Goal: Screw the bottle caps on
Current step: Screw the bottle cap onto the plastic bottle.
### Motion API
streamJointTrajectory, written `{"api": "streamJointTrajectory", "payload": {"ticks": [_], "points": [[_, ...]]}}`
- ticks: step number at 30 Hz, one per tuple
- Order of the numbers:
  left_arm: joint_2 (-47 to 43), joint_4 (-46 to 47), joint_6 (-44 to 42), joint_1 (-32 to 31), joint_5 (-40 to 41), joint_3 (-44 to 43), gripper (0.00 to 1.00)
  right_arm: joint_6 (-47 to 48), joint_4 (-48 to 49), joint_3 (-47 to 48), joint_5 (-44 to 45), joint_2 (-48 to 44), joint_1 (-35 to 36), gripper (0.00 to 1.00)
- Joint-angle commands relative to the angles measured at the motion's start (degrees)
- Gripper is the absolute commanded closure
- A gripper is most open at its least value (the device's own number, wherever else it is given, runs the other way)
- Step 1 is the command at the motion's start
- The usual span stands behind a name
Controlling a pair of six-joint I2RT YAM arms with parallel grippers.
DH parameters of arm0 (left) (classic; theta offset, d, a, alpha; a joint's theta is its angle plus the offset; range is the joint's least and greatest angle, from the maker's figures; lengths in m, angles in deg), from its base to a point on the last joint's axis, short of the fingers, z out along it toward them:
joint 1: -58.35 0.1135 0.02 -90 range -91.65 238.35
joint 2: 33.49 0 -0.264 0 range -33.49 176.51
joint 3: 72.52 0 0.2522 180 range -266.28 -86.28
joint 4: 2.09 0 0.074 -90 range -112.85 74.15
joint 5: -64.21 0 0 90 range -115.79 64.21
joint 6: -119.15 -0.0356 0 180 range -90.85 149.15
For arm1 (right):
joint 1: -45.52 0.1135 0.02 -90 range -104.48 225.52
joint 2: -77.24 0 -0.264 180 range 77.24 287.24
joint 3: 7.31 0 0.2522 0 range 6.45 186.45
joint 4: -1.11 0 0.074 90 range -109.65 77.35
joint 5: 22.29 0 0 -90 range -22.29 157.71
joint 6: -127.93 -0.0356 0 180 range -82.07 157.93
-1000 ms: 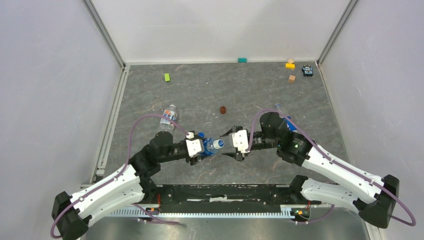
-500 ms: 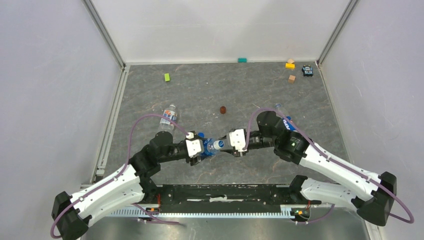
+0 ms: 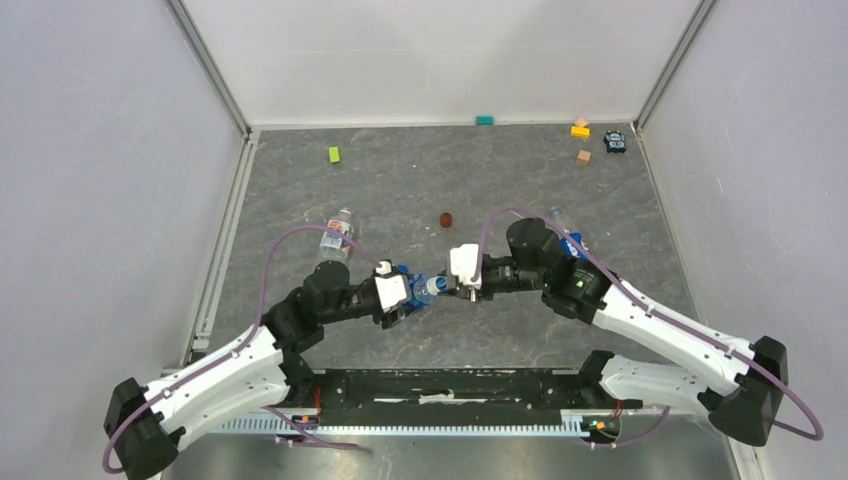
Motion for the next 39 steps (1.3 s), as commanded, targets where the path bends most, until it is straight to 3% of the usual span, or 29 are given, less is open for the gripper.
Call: {"api": "streamJointTrajectory", "payload": {"ticks": [1, 8, 19, 22, 26, 32, 39], "points": [[1.74, 6.91, -0.58, -0.24, 3.20, -4.69, 0.98, -9.79, 1.50, 2.86, 10.20, 2.65, 0.02, 0.92], [6.06, 10.88, -3.72, -1.21, 8.60, -7.55, 0.98, -33.62, 1.35, 3.23, 28.52, 4.35, 0.04, 0.88], [12.14, 22.13, -12.75, -5.95, 18.03, -6.72, 0.98, -49.69, 4.21, 1.08, 32.16, 6.88, 0.01, 0.93], [12.13, 22.86, -14.36, -6.39, 18.86, -5.85, 0.98, -51.79, 6.06, 0.57, 31.43, 6.81, 0.04, 0.84], [11.60, 22.46, -13.26, -6.39, 18.79, -4.70, 0.98, -48.68, 9.94, -0.11, 31.53, 3.54, 0.02, 0.61], [12.14, 22.47, -10.57, -6.39, 17.11, -4.03, 0.98, -31.34, 10.65, 0.77, 35.32, -3.88, -0.20, 0.24], [11.76, 21.40, -5.11, -6.37, 12.92, -5.01, 0.98, -15.60, 9.20, 0.08, 30.25, -12.67, -0.24, 0.16]]}}
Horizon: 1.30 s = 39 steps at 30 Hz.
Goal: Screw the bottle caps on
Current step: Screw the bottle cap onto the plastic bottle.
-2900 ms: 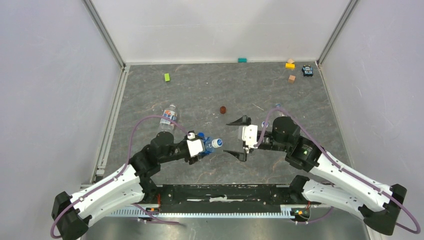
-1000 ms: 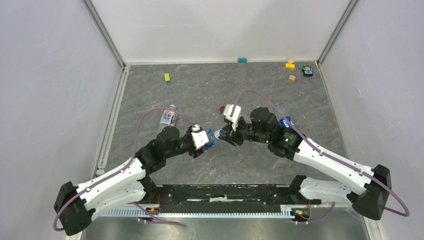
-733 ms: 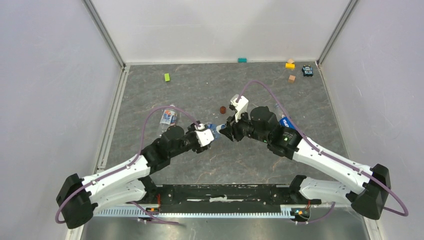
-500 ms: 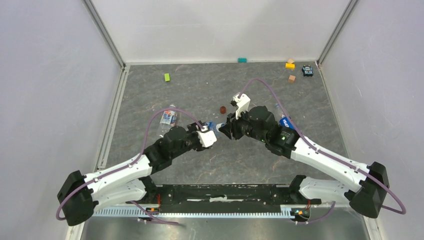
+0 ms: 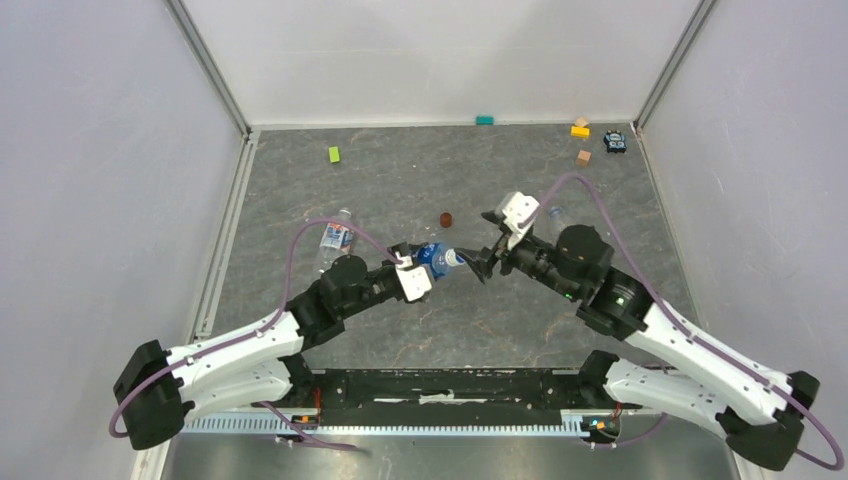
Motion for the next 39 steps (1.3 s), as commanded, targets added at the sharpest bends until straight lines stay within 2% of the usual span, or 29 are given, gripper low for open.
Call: {"api": "streamJointTrajectory", "payload": {"ticks": [1, 7, 12, 21, 39], "points": [[-0.86, 2.24, 4.78, -0.32, -5.05, -1.64, 0.98, 14.35, 0.70, -0.14, -4.53, -5.36, -0.03, 0.16], [0.13, -1.65, 7.54, -0.31, -10.84, -3.95, 0.98, 27.06, -10.98, 3.79, -19.68, -5.66, 0.02, 0.19], [0.95, -3.04, 9.11, -0.31, -13.89, -5.10, 0.98, 33.55, -20.16, 7.82, -24.29, -2.93, 0.01, 0.24], [1.76, -4.20, 9.23, -0.27, -14.85, -5.70, 0.98, 35.84, -23.60, 10.06, -26.40, 0.01, -0.01, 0.37], [2.00, -4.19, 9.08, -0.25, -14.52, -5.55, 0.98, 36.89, -25.24, 9.19, -24.91, 0.36, 0.02, 0.50]]}}
